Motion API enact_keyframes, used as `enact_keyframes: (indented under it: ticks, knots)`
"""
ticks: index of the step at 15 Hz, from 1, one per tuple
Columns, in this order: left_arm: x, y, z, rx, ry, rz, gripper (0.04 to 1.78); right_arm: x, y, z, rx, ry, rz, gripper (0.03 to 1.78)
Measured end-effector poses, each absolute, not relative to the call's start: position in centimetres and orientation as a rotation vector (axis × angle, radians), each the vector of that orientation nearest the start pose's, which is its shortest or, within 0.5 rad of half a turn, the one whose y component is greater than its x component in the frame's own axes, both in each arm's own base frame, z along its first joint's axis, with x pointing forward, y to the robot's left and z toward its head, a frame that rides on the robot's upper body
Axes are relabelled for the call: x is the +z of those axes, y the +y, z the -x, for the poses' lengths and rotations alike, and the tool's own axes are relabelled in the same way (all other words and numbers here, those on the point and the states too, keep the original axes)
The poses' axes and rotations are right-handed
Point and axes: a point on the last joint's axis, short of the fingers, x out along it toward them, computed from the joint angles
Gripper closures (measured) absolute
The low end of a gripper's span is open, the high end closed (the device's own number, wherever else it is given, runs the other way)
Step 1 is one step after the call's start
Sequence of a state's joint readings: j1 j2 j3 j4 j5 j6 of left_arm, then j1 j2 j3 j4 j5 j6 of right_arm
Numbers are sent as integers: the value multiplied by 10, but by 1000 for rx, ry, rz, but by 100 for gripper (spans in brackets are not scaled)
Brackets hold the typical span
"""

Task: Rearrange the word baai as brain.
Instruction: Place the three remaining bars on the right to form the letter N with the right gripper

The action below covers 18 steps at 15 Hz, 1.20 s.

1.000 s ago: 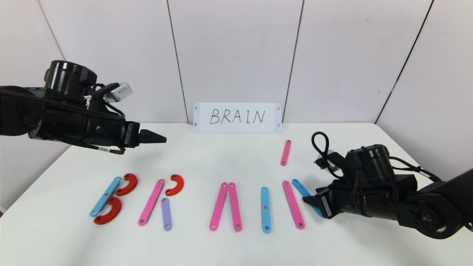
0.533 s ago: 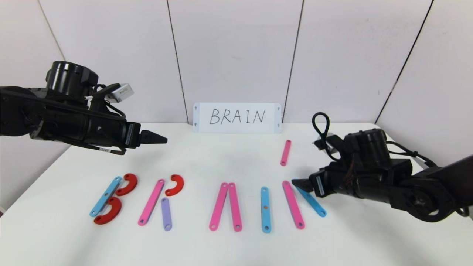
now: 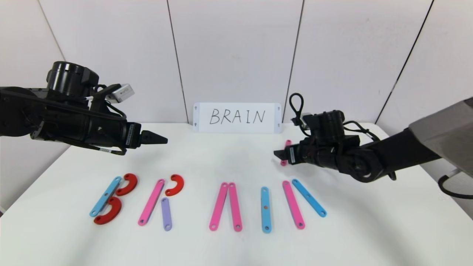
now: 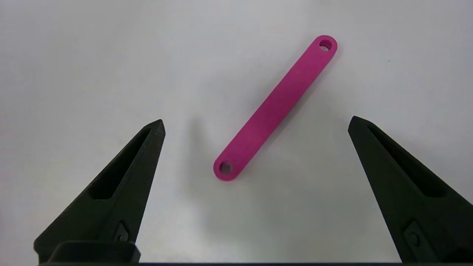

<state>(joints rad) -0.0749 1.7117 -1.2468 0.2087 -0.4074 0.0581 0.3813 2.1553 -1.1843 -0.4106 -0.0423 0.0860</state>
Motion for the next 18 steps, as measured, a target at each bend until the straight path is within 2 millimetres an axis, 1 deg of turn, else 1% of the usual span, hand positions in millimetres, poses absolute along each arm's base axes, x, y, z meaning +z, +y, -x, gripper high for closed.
enact_keyframes:
  ticks: [2, 4, 6, 8, 9, 11, 12, 14, 16, 17, 18]
  knots:
    - [223, -32, -309, -483, 656, 57, 8, 86, 156, -398, 299, 580, 35, 7]
    - [223, -33, -309, -485, 657, 57, 8, 76, 157, -408, 292, 597, 37, 7]
    - [223, -34, -309, -487, 658, 56, 8, 69, 158, -412, 288, 606, 36, 8]
    - [223, -34, -309, -488, 659, 56, 8, 66, 159, -414, 283, 610, 21, 18]
    - [223, -34, -309, -488, 660, 56, 8, 65, 159, -414, 283, 611, 20, 27]
    - [223, -34, -309, -488, 661, 57, 8, 64, 159, -414, 282, 613, 19, 51]
    - [223, -34, -309, -488, 661, 57, 8, 63, 159, -414, 282, 614, 19, 67]
    - [223, -35, -309, -490, 661, 55, 8, 63, 159, -414, 282, 615, 18, 106]
    - [222, -35, -309, -492, 663, 55, 8, 63, 160, -414, 285, 616, 17, 137]
    - [222, -36, -308, -494, 663, 54, 8, 63, 161, -413, 286, 617, 17, 148]
    - [222, -36, -308, -494, 663, 55, 8, 63, 161, -413, 286, 617, 14, 153]
